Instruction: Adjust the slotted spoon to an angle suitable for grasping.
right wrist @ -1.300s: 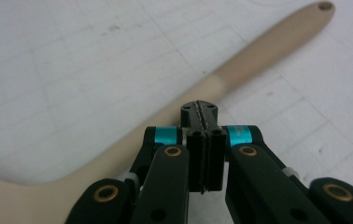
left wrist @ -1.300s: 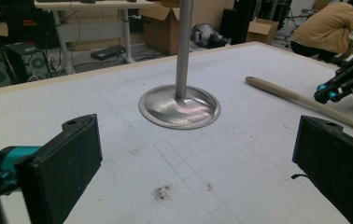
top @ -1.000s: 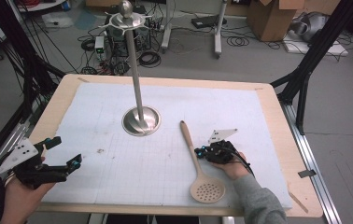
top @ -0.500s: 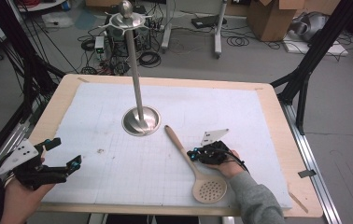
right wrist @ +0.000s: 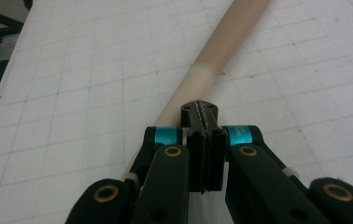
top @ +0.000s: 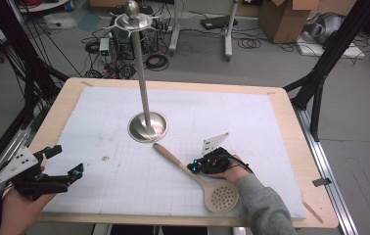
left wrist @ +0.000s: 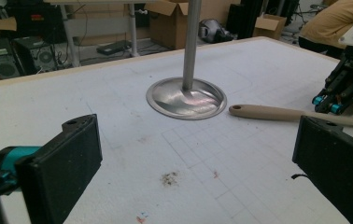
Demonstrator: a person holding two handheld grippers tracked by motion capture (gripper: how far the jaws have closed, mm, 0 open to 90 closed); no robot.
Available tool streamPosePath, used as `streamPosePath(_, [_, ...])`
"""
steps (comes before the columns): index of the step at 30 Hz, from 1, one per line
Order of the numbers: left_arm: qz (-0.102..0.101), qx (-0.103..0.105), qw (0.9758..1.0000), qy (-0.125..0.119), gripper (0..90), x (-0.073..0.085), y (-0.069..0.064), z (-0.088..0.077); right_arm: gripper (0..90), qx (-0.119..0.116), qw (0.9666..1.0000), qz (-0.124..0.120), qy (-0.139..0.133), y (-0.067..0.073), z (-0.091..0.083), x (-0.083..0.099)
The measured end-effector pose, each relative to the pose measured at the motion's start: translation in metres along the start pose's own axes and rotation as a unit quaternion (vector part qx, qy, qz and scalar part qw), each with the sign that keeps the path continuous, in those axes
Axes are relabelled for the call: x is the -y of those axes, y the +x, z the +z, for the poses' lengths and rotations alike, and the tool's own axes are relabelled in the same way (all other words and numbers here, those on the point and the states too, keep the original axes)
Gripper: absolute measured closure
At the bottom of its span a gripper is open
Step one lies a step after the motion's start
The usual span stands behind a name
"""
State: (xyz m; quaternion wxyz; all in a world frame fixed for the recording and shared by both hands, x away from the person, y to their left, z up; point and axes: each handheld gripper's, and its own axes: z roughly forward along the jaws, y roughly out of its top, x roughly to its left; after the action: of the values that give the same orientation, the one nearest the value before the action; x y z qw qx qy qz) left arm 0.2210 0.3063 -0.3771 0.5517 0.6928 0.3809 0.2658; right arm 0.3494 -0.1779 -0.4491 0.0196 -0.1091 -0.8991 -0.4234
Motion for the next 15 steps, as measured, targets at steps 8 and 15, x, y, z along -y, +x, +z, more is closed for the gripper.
streamPosePath(8, [0.001, -0.003, 1.0000, 0.002, 1.8, 0.001, -0.001, -0.002, 90.0, -0.025, 0.9994, -0.024, 0.005, -0.007, 0.007, -0.007])
streamPosePath(15, [0.000, -0.009, 0.9999, 0.005, 1.8, 0.003, 0.000, -0.006, 90.0, -0.035, 0.9989, -0.032, 0.007, -0.010, 0.011, -0.011])
